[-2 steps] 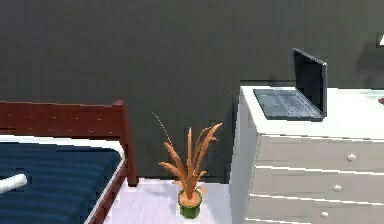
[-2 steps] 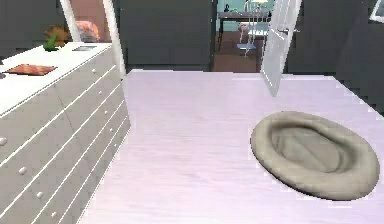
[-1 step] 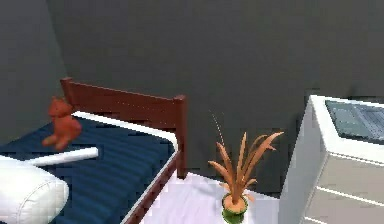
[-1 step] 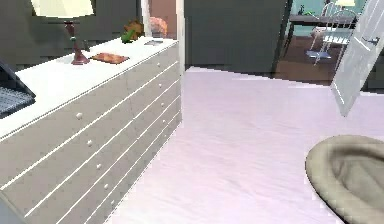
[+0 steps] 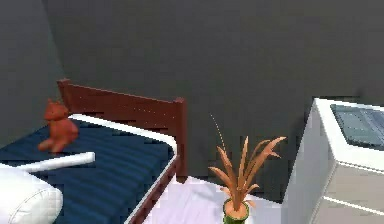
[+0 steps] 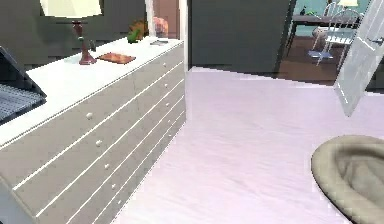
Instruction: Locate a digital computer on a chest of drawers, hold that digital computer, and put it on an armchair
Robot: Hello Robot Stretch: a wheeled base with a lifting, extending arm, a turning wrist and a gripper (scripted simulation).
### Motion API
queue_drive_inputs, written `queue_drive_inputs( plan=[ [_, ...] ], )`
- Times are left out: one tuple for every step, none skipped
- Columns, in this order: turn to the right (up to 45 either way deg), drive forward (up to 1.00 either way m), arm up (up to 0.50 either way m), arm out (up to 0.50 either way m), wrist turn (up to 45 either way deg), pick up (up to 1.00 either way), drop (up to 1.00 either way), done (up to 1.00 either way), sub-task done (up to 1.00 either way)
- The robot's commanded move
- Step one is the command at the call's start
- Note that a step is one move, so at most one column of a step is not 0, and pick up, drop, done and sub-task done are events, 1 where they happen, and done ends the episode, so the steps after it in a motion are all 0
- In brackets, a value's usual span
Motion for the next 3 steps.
queue_drive_inputs(
  plan=[
    [21.0, 0.0, 0.0, 0.0, 0.0, 0.0, 0.0, 0.0, 0.0],
    [0.0, 0.1, 0.0, 0.0, 0.0, 0.0, 0.0, 0.0, 0.0],
    [-45.0, 0.0, 0.0, 0.0, 0.0, 0.0, 0.0, 0.0, 0.0]
  ],
)
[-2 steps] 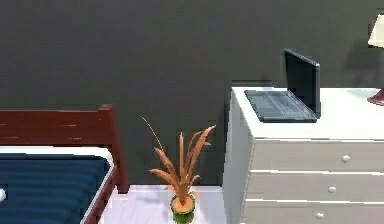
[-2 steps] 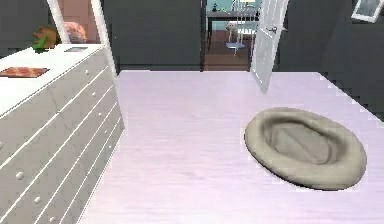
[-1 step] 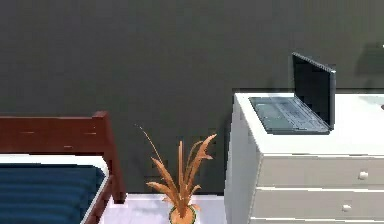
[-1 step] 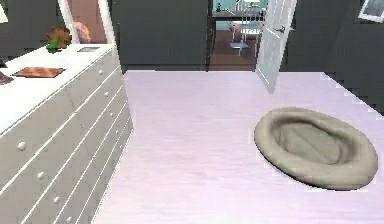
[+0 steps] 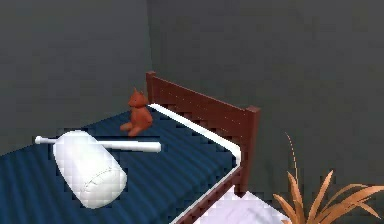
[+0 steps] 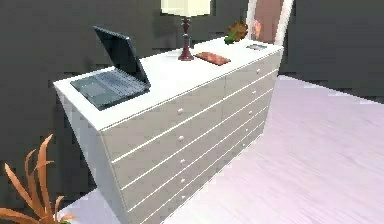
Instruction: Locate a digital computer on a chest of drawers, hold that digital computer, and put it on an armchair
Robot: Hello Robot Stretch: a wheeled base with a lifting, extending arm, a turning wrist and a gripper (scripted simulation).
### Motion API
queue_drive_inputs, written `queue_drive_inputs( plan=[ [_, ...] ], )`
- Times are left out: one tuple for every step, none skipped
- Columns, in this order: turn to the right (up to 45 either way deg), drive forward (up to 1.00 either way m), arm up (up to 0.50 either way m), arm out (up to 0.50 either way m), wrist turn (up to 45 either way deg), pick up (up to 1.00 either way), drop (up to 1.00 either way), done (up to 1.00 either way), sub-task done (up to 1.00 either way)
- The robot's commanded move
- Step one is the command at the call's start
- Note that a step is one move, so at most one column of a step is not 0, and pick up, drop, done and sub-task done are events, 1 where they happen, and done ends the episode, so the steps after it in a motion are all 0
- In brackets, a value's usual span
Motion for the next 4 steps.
queue_drive_inputs(
  plan=[
    [-18.0, 0.0, 0.0, 0.0, 0.0, 0.0, 0.0, 0.0, 0.0],
    [0.0, 0.0, 0.5, 0.0, 0.0, 0.0, 0.0, 0.0, 0.0],
    [0.0, 0.0, 0.38, 0.0, 0.0, 0.0, 0.0, 0.0, 0.0],
    [0.0, 0.0, 0.0, 0.5, 0.0, 0.0, 0.0, 0.0, 0.0]
  ],
)
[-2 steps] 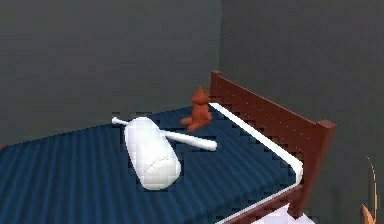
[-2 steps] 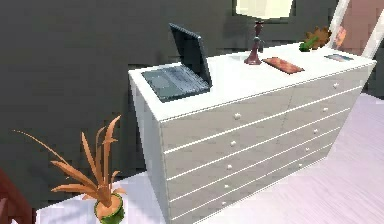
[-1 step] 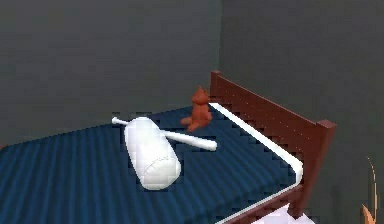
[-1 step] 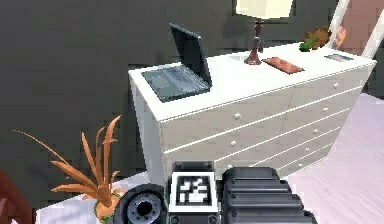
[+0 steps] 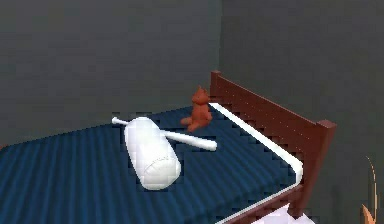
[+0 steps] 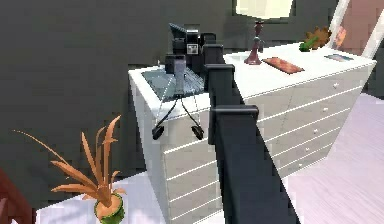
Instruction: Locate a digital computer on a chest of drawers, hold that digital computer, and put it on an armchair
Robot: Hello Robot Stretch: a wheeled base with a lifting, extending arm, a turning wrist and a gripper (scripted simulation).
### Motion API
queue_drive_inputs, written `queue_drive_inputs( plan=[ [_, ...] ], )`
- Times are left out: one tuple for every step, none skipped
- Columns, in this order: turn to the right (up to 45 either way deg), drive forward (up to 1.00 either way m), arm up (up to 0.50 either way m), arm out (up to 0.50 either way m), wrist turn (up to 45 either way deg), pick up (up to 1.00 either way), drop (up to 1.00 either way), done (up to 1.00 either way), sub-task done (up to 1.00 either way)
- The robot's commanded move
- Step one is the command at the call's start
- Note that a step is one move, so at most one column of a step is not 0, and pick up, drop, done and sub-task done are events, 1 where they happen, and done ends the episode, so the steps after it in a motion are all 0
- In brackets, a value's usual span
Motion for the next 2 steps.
queue_drive_inputs(
  plan=[
    [0.0, 0.0, 0.0, 0.0, 45.0, 0.0, 0.0, 0.0, 0.0],
    [0.0, 0.0, 0.0, 0.0, 45.0, 0.0, 0.0, 0.0, 0.0]
  ],
)
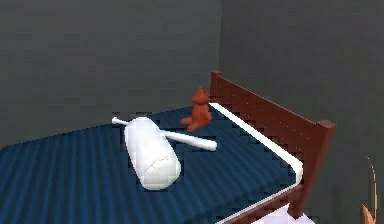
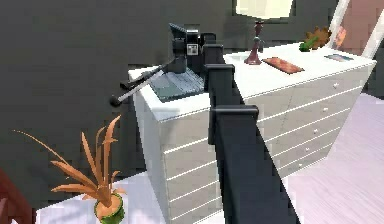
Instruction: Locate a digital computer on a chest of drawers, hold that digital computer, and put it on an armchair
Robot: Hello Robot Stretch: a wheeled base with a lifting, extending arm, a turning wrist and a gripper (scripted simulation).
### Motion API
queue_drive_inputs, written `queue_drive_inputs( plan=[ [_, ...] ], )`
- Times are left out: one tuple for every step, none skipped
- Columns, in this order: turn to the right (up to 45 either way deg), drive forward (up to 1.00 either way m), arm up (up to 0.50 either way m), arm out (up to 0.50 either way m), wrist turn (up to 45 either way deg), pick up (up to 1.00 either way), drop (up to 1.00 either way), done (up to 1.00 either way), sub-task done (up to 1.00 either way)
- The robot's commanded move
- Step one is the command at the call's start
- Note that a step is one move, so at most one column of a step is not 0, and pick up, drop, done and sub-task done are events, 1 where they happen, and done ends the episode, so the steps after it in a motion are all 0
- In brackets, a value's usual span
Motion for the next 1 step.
queue_drive_inputs(
  plan=[
    [0.0, 0.0, 0.0, 0.0, 45.0, 0.0, 0.0, 0.0, 0.0]
  ],
)
